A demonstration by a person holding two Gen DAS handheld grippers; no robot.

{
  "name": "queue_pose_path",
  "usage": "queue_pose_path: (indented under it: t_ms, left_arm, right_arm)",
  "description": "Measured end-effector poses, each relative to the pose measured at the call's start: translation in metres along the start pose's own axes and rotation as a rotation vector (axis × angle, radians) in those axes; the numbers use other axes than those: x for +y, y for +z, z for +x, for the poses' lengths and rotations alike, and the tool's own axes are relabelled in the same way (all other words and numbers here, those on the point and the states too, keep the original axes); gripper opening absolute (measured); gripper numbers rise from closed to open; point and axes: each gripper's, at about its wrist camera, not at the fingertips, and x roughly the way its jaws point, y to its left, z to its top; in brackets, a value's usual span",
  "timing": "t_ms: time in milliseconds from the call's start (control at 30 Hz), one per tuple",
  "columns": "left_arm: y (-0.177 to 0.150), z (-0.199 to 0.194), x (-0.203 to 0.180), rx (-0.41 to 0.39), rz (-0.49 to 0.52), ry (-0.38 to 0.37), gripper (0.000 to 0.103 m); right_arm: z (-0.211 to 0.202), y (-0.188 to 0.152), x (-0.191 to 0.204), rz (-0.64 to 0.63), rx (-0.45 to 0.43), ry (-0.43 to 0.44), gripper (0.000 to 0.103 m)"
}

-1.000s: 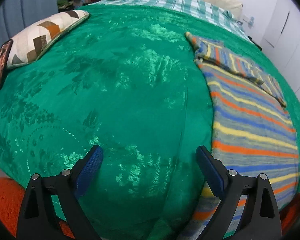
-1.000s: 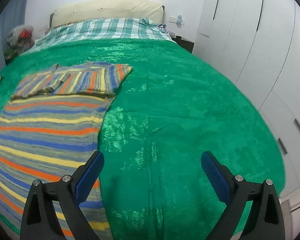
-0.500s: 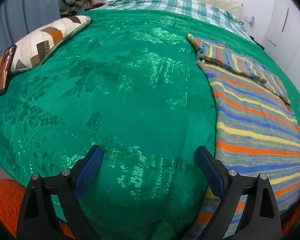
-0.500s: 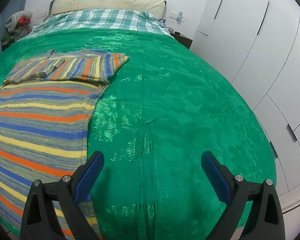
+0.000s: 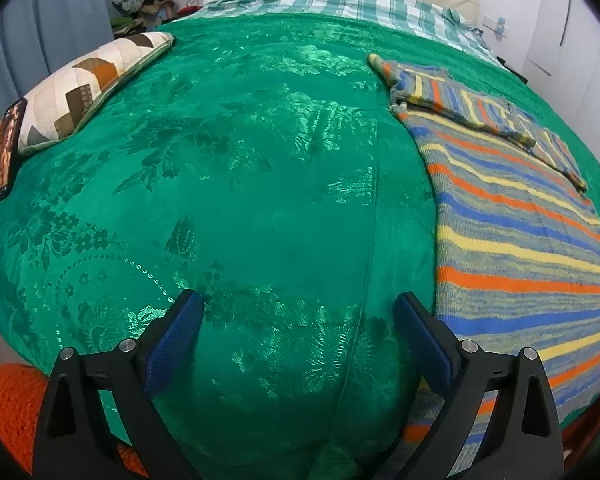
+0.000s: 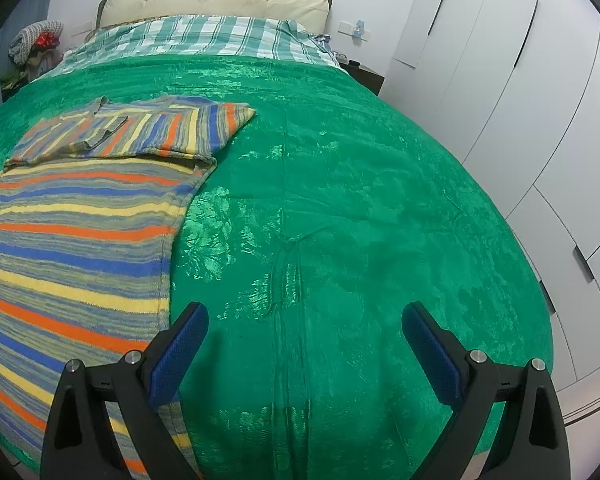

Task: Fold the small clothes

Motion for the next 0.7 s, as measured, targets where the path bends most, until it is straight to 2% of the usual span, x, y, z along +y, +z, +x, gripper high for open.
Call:
queue_pose_path:
  t_ms: [67,100,133,200,233,267,300,333,367,400,433,500,567,600,633,667,700]
  left_arm:
    - [0.0,-0.001,0.0,0.016,0.002,-0.006,0.097]
    - [0.001,-0.002,0.0,0.037,0.005,-0.022,0.097]
    - [0.001,-0.006,0.0,0.061,0.01,-0.064,0.097]
    - [-0.001,-0.016,-0.001,0.097,0.013,-0.182,0.097]
    - [-0.005,-0.021,-0.003,0.122,0.021,-0.251,0.097]
    - [-0.011,-0.025,-0.006,0.144,0.036,-0.304,0.094]
    - [-0.018,-0.028,-0.011,0.165,0.062,-0.347,0.086]
    - [-0.026,-0.028,-0.018,0.187,0.094,-0.367,0.082]
    - [-0.031,-0.026,-0.026,0.214,0.123,-0.375,0.073]
    - [-0.034,-0.024,-0.032,0.234,0.141,-0.382,0.063]
    - [-0.038,-0.02,-0.039,0.255,0.158,-0.386,0.059]
    - [-0.042,-0.018,-0.05,0.26,0.188,-0.362,0.058]
    - [-0.044,-0.019,-0.057,0.255,0.218,-0.331,0.053]
    - [-0.045,-0.02,-0.059,0.26,0.228,-0.322,0.04]
    - [-0.046,-0.02,-0.061,0.271,0.232,-0.318,0.03]
    - [-0.048,-0.019,-0.061,0.286,0.232,-0.318,0.011]
    - [-0.047,-0.017,-0.06,0.309,0.225,-0.317,0.006]
  right_arm:
    - [-0.001,0.001,-0.003,0.014,0.002,0.028,0.097]
    - [-0.004,0.004,-0.01,0.04,0.014,0.084,0.097]
    - [-0.007,0.006,-0.015,0.064,0.023,0.133,0.097]
    - [-0.013,0.008,-0.031,0.118,0.072,0.294,0.097]
    - [-0.012,0.005,-0.038,0.149,0.151,0.416,0.097]
    - [-0.008,0.0,-0.041,0.173,0.231,0.5,0.097]
    - [-0.001,-0.009,-0.042,0.208,0.337,0.594,0.097]
    - [0.005,-0.019,-0.041,0.236,0.417,0.661,0.096]
    - [0.01,-0.03,-0.037,0.258,0.491,0.722,0.096]
    - [0.013,-0.038,-0.033,0.264,0.533,0.752,0.095]
    - [0.016,-0.046,-0.026,0.252,0.571,0.761,0.093]
    - [0.022,-0.055,-0.011,0.181,0.609,0.709,0.091]
    - [0.028,-0.061,0.006,0.105,0.658,0.687,0.082]
    - [0.028,-0.063,0.012,0.079,0.671,0.693,0.07]
    - [0.028,-0.065,0.017,0.05,0.685,0.695,0.049]
    - [0.029,-0.065,0.018,0.035,0.695,0.681,0.035]
    - [0.031,-0.065,0.017,0.033,0.715,0.675,0.006]
